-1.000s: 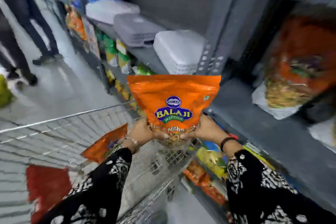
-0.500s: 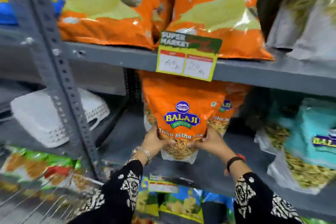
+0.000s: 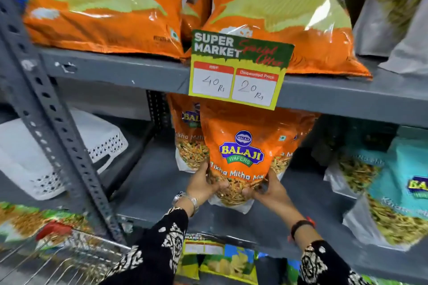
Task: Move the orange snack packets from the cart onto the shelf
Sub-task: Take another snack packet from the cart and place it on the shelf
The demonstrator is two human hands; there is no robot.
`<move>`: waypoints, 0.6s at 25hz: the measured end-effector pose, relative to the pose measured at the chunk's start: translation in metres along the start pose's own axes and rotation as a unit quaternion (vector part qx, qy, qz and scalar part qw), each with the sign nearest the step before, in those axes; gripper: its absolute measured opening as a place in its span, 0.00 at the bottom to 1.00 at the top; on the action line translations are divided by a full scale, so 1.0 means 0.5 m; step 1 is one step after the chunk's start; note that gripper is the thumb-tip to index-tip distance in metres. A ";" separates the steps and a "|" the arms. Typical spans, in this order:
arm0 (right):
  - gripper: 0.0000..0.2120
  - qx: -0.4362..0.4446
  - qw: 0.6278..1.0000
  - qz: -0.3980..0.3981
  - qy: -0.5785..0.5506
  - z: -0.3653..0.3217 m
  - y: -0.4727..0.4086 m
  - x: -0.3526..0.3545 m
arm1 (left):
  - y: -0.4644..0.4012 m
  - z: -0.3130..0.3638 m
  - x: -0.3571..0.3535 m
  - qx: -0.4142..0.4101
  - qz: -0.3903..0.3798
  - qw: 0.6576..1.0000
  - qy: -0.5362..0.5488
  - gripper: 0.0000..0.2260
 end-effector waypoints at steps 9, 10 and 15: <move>0.19 0.163 0.980 0.112 0.001 -0.050 0.184 -0.126 | 0.296 -0.113 0.180 0.056 0.194 0.979 0.003 0.28; 0.19 0.173 0.984 0.045 0.020 -0.057 0.198 -0.196 | 0.359 -0.142 0.217 0.081 0.225 0.971 -0.001 0.28; 0.20 0.201 0.948 -0.216 0.118 -0.074 0.278 -0.559 | 0.718 -0.303 0.380 0.205 0.360 0.910 -0.026 0.25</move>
Point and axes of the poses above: each hand's wrist, its own y-axis away from the middle knuckle, its own x-axis out of the back of the hand, z = x × y, the point moved 10 cm from there along -y, towards the middle knuckle, and after that the axes turned 3 degrees about -x, right-handed, at the moved point
